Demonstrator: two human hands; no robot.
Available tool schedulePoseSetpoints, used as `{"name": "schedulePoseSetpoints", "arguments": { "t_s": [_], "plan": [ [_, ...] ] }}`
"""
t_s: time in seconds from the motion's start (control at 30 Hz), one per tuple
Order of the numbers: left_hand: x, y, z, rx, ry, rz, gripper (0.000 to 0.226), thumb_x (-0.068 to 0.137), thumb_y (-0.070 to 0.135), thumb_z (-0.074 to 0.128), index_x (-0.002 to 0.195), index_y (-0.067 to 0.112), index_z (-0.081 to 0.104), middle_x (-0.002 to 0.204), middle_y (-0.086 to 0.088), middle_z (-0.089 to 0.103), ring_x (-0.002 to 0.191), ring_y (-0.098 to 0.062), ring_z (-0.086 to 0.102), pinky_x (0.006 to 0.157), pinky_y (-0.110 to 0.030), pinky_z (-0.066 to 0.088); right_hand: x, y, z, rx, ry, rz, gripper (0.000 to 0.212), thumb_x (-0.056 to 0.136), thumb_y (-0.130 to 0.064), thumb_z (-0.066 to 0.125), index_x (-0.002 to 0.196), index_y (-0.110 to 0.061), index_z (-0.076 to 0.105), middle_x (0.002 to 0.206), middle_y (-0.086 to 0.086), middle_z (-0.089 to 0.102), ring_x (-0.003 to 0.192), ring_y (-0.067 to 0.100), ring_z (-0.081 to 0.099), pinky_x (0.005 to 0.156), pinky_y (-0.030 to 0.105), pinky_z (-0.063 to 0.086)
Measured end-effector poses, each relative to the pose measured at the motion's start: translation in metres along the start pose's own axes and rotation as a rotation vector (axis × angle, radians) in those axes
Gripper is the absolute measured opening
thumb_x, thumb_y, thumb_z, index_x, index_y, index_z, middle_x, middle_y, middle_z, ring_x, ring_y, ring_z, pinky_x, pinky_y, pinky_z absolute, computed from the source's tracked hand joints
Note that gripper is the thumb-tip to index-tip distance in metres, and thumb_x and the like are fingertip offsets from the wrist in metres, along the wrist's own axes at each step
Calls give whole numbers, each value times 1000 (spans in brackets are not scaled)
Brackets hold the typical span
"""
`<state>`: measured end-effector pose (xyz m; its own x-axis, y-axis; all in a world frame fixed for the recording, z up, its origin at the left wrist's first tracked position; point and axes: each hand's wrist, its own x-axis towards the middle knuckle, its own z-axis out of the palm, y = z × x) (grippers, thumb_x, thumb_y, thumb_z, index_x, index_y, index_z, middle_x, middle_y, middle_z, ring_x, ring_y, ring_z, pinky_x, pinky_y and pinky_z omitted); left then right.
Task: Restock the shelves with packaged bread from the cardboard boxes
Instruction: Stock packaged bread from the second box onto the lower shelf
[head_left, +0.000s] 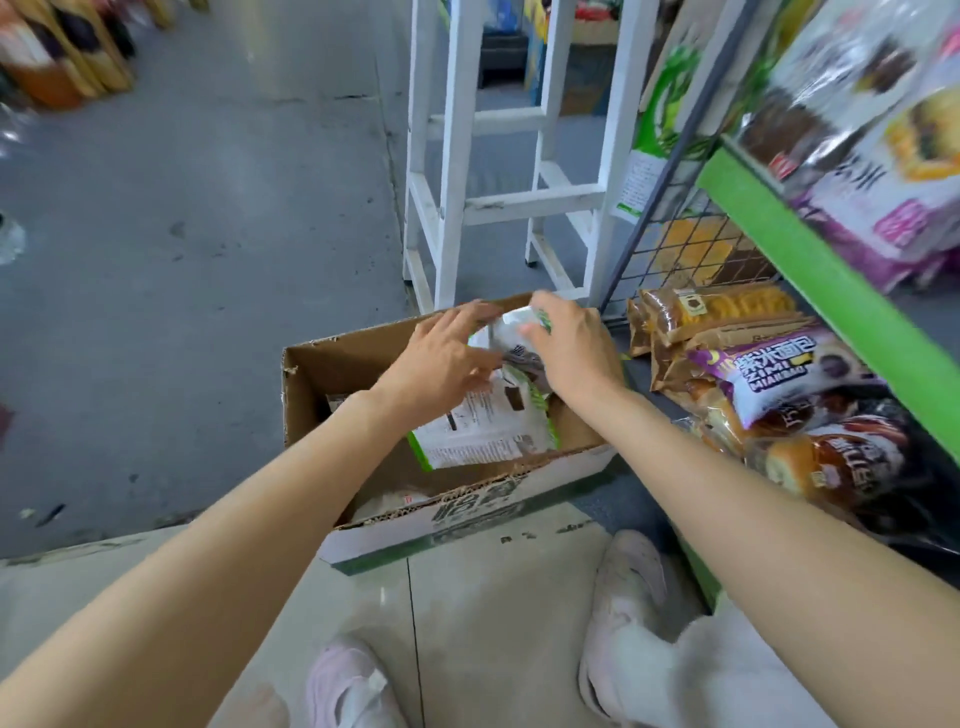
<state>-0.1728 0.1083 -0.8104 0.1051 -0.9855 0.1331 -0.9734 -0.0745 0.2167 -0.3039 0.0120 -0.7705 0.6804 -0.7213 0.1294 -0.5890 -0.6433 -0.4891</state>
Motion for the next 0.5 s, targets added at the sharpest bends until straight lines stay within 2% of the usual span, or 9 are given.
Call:
{"name": "schedulePoseSetpoints", "arguments": {
  "t_s": [0.07,0.13,0.2,0.23,0.3,0.37,0.43,0.47,0.5],
  "plan": [
    [7,24,-31,-51,33,62,4,83,16,68,84,13,68,141,-16,37,123,-34,46,98,-47,38,-10,-13,-29,48,30,-20,17,95,-27,51,84,-14,46,78,9,49,88,34,56,60,33,29],
    [11,45,-59,-136,72,109,8,77,6,69,72,5,63,110,-22,51,91,-36,56,81,-39,48,-21,-24,-61,113,78,-30,18,93,-29,54,87,-12,52,77,8,51,83,31,55,59,32,28],
    [14,67,-85,-154,116,159,8,73,3,64,67,1,60,83,-18,46,72,-33,52,65,-26,37,-34,-31,-92,157,142,-39,18,92,-32,55,92,-14,57,79,7,53,78,26,49,57,30,26],
    [15,77,-98,-159,137,193,9,73,3,64,66,0,59,78,-14,42,71,-30,50,61,-22,27,-41,-31,-105,173,186,-41,17,91,-33,56,92,-16,56,79,5,51,77,24,45,56,29,26],
    [18,97,-121,-180,181,237,12,74,-1,67,66,-2,57,77,-9,42,78,-26,46,61,-20,23,-54,-26,-127,171,306,-10,21,89,-36,60,102,-19,56,92,2,55,87,22,48,66,27,32],
    [20,116,-141,-226,214,241,14,78,-3,68,69,-4,57,75,-8,46,84,-24,41,64,-21,26,-68,-13,-148,231,393,115,52,83,-39,66,127,-20,47,129,4,51,121,23,42,97,34,36],
    [22,136,-159,-276,200,239,14,82,1,66,72,-4,58,73,-3,44,81,-18,39,63,-18,29,-83,0,-175,538,317,310,78,79,-45,69,142,-24,30,147,3,32,136,21,29,110,37,28],
    [25,147,-165,-283,183,257,15,83,3,65,73,-4,57,71,3,41,78,-15,37,63,-16,29,-90,7,-188,735,231,383,80,79,-45,69,144,-26,27,148,1,31,135,18,31,108,35,29],
    [27,159,-171,-282,161,272,16,84,5,65,73,-4,57,71,8,38,76,-13,35,62,-16,29,-96,13,-199,924,136,413,71,82,-40,68,142,-27,31,143,0,38,129,16,40,102,31,34]
  ]
}}
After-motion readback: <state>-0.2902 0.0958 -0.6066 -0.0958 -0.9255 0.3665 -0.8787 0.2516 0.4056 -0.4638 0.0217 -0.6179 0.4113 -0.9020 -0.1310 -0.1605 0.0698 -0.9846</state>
